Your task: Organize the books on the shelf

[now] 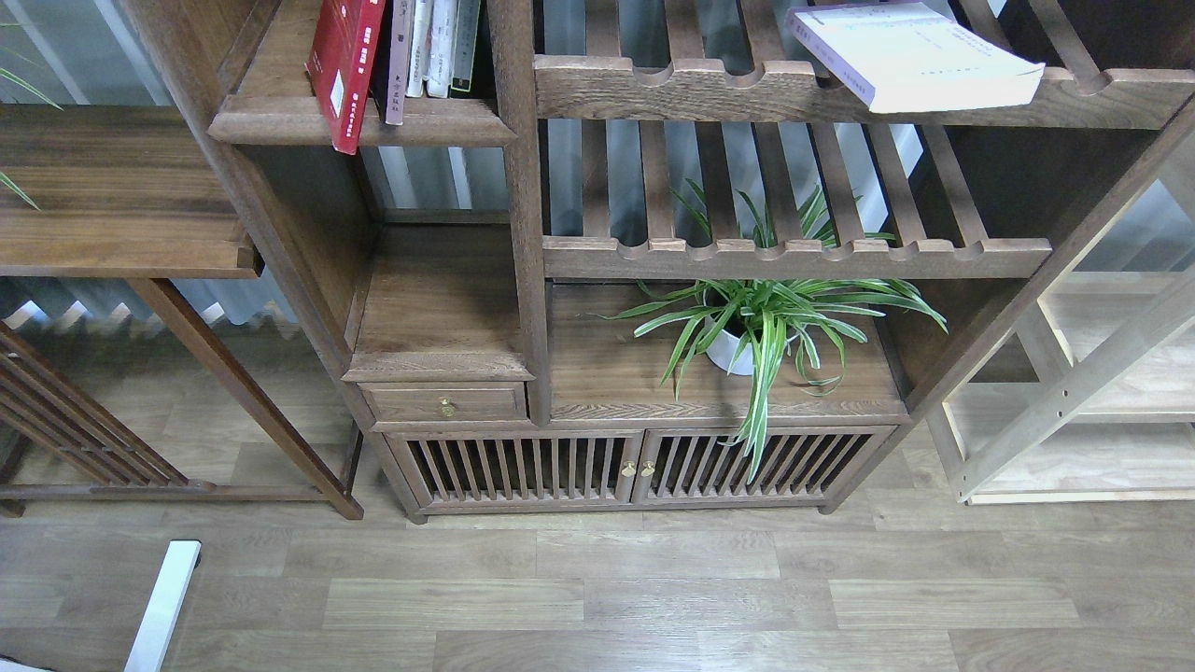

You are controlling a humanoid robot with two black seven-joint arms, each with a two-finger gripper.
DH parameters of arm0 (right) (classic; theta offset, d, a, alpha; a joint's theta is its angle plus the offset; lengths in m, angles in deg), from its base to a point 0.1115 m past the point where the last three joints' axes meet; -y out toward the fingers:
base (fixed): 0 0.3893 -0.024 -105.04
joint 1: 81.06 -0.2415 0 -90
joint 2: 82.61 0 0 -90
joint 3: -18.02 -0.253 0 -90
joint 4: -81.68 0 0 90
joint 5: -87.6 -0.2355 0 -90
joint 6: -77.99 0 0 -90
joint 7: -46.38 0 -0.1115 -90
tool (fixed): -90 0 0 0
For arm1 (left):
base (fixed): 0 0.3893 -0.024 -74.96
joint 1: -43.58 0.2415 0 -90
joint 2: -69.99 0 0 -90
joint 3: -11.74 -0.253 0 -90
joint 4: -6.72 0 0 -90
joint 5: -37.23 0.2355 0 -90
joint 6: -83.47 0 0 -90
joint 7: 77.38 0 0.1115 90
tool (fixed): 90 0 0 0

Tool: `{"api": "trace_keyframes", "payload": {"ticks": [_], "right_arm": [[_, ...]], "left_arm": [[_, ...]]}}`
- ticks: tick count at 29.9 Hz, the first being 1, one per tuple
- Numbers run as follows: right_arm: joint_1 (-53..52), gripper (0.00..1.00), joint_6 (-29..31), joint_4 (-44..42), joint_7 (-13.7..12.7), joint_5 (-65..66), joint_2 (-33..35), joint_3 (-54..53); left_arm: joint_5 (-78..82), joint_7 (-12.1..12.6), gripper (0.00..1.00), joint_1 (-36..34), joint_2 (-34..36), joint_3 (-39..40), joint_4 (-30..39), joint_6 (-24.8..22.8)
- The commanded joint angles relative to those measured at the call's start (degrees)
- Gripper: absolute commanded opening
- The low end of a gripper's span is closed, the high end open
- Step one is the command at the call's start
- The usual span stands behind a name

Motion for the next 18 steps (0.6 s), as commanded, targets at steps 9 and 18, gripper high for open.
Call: {"api": "trace_keyframes", "payload": {"ticks": [9,18], "right_arm": [[0.1,1.0,0.8,0.7,0.2,0.0,0.0,-0.8],[-5.2,1.0,2.3,0.8,0.2,-0.1,0.0,-1.0]], "left_arm": [[0.0,0.0,0.99,-0.2,0.0,-0.1,0.1,0.0],[-0.3,0.0,0.99,-2.3,0.0,1.1,1.6,-1.1]]}}
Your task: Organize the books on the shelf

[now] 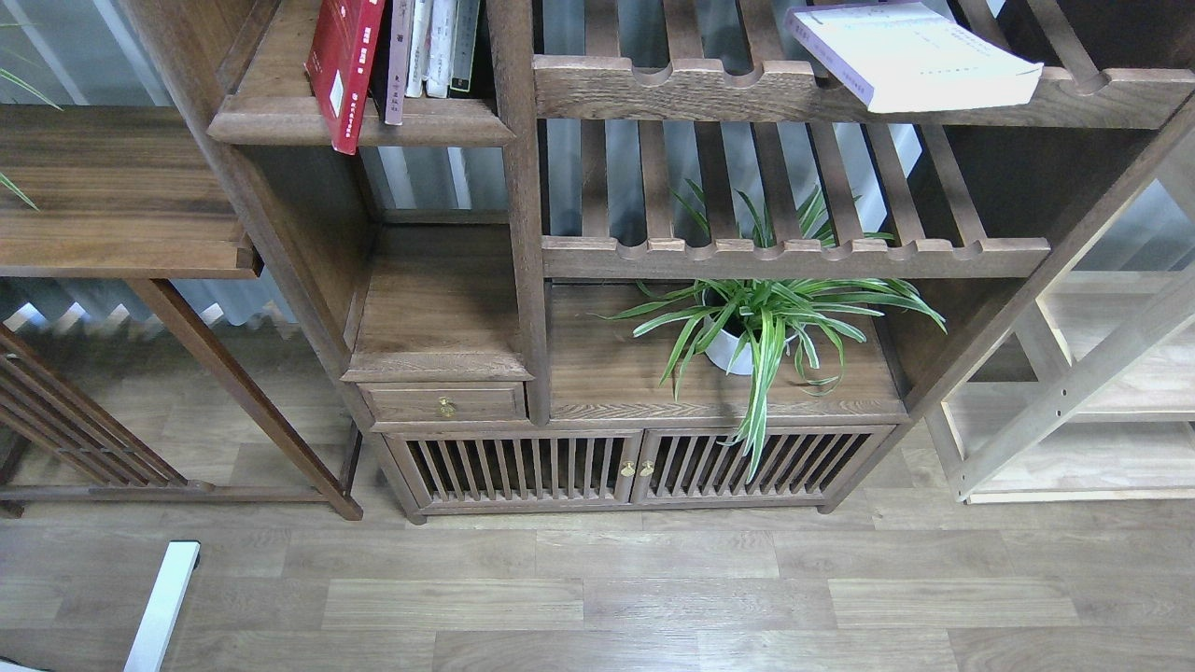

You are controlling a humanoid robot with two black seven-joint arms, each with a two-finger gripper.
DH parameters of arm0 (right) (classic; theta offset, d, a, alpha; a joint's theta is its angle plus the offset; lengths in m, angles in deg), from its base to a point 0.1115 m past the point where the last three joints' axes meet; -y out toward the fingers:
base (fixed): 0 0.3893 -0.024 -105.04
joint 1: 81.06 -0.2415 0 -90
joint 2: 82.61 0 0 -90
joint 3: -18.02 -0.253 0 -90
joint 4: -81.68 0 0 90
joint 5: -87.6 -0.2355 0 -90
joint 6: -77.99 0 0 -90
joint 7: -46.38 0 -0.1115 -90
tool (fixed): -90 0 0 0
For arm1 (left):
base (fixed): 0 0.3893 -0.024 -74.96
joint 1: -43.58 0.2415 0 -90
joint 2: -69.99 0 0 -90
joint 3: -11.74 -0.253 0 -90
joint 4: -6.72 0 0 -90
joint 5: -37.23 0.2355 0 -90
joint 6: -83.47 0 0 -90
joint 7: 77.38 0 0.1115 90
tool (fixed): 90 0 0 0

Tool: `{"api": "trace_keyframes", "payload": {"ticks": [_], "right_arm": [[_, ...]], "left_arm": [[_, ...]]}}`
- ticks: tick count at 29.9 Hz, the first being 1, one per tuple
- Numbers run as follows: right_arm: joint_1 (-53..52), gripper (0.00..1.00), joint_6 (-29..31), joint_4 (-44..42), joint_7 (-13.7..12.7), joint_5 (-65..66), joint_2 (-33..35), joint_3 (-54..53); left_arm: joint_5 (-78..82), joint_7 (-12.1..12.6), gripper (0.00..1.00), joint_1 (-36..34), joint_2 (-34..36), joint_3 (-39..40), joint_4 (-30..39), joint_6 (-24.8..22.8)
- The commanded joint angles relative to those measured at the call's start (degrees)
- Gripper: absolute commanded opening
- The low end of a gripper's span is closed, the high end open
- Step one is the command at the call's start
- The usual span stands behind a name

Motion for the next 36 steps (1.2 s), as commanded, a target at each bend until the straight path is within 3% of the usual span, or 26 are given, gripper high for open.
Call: {"api": "trace_keyframes", "payload": {"ticks": [1,8,15,18,22,30,36], "right_arm": [[-2.2,1.0,2.1,0.0,0.0,0.0,0.0,0.0],[-7.1,1.0,15.4,1.0,0.9,-0.2,0.0,-2.6],[-11.7,1.0,15.4,3.5,1.7,-0.4,0.0,-10.2],[-13.6,1.0,15.4,3.6,1.7,-0.3,0.0,-13.3],[-14.6,1.0,15.4,4.0,1.7,-0.5,0.0,-14.6],[-14.2,1.0,15.4,8.6,1.7,-0.5,0.0,-17.3],[-14.3,1.0,15.4,10.9,1.7,-0.5,0.0,-20.0]], "left_arm": [[-0.2,0.0,0.99,-0.8,0.0,1.0,1.5,-0.6],[-1.0,0.0,0.99,-1.2,0.0,14.1,6.8,-4.0],[-1.5,0.0,0.99,-1.4,0.0,26.4,10.4,-16.5],[-1.5,-0.2,0.99,-1.3,0.0,28.6,10.4,-16.5],[-2.3,-2.2,0.99,-1.5,0.0,29.5,10.6,-16.5],[-16.2,-2.0,0.99,-2.8,0.0,30.6,11.5,-16.5],[-17.6,-2.4,0.99,-2.0,0.0,30.5,11.6,-16.5]]}}
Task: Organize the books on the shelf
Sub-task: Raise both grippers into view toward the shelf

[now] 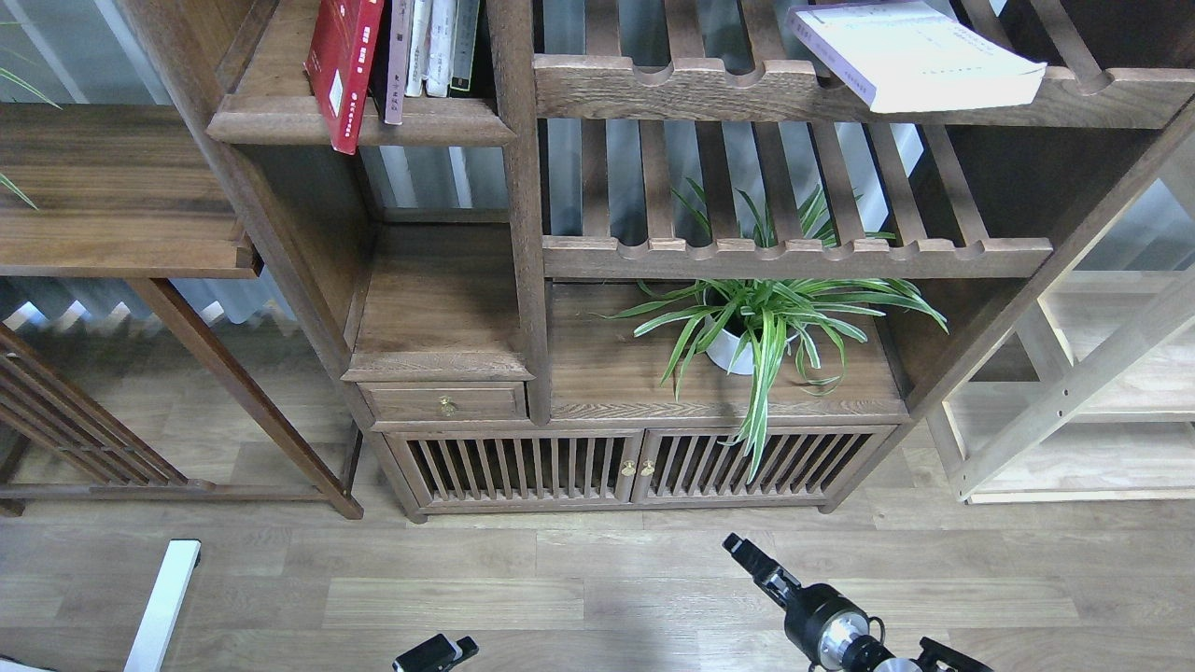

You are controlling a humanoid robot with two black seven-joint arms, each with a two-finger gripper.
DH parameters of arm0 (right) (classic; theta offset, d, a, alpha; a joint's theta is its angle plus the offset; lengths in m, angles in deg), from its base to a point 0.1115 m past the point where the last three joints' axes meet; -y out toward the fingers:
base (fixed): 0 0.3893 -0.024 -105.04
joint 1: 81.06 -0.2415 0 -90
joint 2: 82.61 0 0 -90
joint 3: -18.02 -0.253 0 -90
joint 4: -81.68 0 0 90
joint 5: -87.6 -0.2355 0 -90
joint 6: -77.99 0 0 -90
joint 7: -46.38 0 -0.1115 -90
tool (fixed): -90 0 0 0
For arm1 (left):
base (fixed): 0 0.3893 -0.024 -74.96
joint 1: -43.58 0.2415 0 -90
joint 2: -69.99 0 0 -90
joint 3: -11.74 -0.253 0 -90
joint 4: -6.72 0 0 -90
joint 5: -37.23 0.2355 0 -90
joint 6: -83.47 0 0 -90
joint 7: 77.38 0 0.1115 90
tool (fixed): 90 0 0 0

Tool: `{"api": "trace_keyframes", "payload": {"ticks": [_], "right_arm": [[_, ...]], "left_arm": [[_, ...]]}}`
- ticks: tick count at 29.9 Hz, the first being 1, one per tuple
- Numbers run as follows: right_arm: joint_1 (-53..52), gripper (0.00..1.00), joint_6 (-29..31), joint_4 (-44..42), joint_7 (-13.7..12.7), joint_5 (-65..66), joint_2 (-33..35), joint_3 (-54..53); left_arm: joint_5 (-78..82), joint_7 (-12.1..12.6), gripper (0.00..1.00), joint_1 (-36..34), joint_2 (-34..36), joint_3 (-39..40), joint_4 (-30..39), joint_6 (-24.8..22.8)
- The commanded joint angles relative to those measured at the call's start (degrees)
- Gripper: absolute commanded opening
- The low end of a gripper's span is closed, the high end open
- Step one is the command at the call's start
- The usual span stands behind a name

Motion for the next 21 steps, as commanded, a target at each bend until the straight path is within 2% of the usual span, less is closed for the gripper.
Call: {"api": "trace_keyframes", "payload": {"ticks": [1,21], "right_arm": [[0.1,1.0,0.0,0.6,0.0,-0.1,0.0,-1.2],[0.2,1.0,0.0,1.6,0.1,-0.2,0.0,-1.6]], "left_arm": [[-0.2,-0.1,0.99,0.9,0.0,-0.1,-0.1,0.0],[-0.3,-0.3,0.99,-1.0,0.0,0.2,0.5,0.0]]}}
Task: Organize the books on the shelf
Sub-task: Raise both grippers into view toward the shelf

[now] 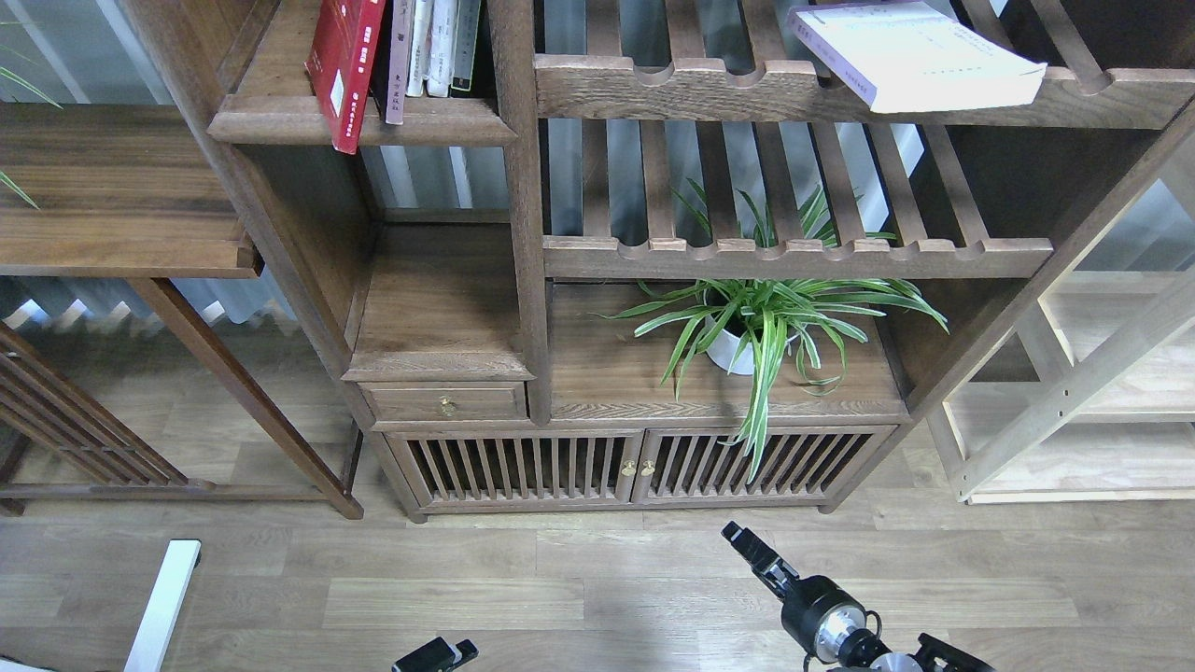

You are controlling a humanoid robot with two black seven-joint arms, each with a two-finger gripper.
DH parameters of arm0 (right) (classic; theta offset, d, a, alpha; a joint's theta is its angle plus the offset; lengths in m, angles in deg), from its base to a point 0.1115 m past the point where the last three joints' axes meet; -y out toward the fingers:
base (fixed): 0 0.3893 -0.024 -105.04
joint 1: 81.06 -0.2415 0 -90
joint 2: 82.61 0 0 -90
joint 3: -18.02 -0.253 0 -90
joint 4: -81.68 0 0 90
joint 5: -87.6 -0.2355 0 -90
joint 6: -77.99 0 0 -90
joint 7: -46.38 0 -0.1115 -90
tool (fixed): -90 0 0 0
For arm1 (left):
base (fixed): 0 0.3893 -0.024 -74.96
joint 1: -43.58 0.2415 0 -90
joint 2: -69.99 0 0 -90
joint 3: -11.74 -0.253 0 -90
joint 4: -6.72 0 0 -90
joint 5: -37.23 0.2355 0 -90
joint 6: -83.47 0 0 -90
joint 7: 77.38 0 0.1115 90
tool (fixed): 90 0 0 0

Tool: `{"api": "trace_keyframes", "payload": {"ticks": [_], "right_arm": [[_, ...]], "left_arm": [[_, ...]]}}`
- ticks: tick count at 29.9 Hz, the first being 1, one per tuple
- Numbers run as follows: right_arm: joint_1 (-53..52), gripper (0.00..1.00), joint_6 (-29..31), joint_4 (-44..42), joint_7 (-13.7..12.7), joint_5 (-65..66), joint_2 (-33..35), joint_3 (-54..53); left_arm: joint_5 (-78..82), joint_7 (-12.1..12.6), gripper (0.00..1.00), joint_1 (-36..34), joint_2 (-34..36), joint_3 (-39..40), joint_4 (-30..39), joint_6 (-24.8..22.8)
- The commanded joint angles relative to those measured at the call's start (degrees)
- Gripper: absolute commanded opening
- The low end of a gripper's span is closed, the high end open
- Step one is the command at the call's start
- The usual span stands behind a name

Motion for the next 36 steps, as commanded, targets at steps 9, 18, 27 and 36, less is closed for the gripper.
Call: {"api": "trace_keyframes", "payload": {"ticks": [9,18,27,36], "right_arm": [[-0.1,1.0,0.0,3.2,0.1,0.1,0.0,-0.5],[-4.7,1.0,0.0,3.6,-0.2,3.0,0.0,-0.1],[-4.9,1.0,0.0,15.5,0.3,2.7,0.0,-8.4],[-3.6,1.0,0.0,24.0,1.8,2.7,0.0,-10.4]], "left_arm": [[-0.1,0.0,0.99,-1.7,0.4,0.2,-0.1,0.0],[-0.2,0.0,0.99,-1.7,0.3,0.1,0.3,0.0],[-1.0,0.0,0.99,-2.2,0.3,2.1,0.3,0.0],[-1.0,-0.2,0.99,-2.9,0.2,2.2,-0.6,0.0]]}}
